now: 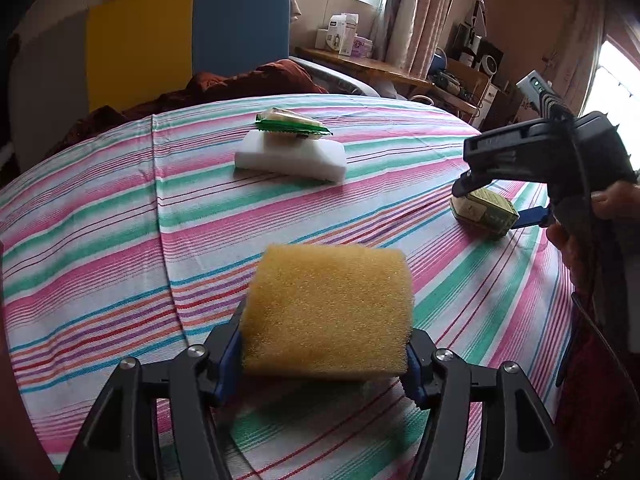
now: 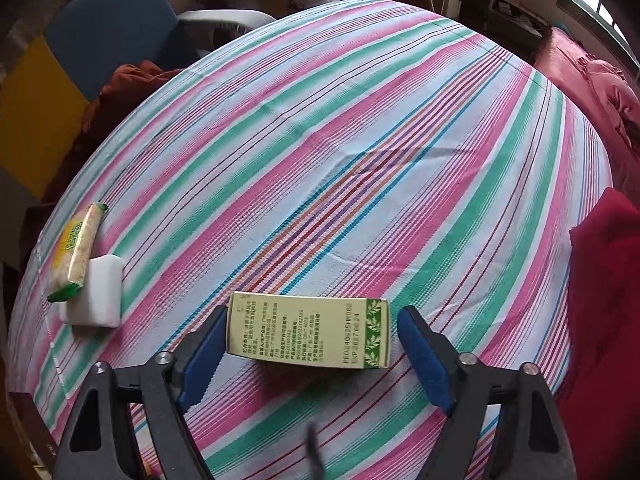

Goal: Organize objects
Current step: 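Grasp the yellow sponge with the left tool while the right tool grasps the green medicine box, then lift and carry the sponge and medicine box over the gold box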

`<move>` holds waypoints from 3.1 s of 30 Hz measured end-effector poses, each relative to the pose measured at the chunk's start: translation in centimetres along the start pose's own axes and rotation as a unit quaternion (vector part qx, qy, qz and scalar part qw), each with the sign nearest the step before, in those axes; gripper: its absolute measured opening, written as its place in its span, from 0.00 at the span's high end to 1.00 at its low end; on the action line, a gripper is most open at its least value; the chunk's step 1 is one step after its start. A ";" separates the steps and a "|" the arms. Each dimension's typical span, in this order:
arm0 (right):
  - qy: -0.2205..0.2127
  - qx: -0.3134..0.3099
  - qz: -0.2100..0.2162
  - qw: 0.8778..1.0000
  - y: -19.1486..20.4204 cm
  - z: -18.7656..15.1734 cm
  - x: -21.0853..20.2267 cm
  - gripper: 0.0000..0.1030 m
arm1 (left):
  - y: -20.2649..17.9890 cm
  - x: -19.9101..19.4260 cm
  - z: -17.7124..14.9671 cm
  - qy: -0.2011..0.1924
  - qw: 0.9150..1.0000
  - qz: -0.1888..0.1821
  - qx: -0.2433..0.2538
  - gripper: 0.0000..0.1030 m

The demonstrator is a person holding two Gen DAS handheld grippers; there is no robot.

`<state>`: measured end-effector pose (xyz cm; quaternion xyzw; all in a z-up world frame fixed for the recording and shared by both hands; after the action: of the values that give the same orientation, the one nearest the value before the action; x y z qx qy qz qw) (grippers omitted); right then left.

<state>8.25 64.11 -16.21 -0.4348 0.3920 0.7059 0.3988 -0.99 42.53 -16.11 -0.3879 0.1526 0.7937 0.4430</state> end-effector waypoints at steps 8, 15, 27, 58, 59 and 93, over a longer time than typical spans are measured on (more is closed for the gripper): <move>0.023 0.013 0.002 1.000 -0.5 -0.4 0.8 0.24 | 0.1 0.0 0.0 -0.001 1.000 -0.004 -0.001 0.37; 0.025 0.006 -0.012 1.000 -0.5 -0.9 0.8 0.27 | 0.1 0.0 0.0 -0.001 1.000 -0.004 -0.001 0.37; 0.021 -0.088 0.070 0.993 4.6 -1.9 -0.1 0.28 | -0.3 -0.1 -0.1 -0.002 1.000 0.012 0.013 0.37; 0.011 -0.180 0.151 0.972 8.7 -4.6 -3.5 0.28 | 1.1 -6.3 -2.2 -0.015 0.995 0.094 0.026 0.42; 0.010 -0.182 0.151 0.972 8.7 -4.7 -3.7 0.28 | 1.2 -7.1 -1.9 -0.021 0.995 0.097 0.025 0.42; -0.044 -0.278 0.117 0.953 12.9 -6.2 -5.5 0.28 | 19.7 -22.7 -5.8 -0.092 0.954 0.229 -0.169 0.40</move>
<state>0.19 52.45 -10.40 -0.4484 0.2106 0.8467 0.1938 -7.47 14.80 -4.81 -0.3374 0.0591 0.9202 0.1895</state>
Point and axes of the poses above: each gripper's, at about its wrist camera, not at the fingertips, and x roughly the way its jaws point, y to its left, z to its top, the point moved 9 cm from there along x, roughly the way its jaws point, and after that the axes turned 6 degrees about z, right-handed, at the moved point
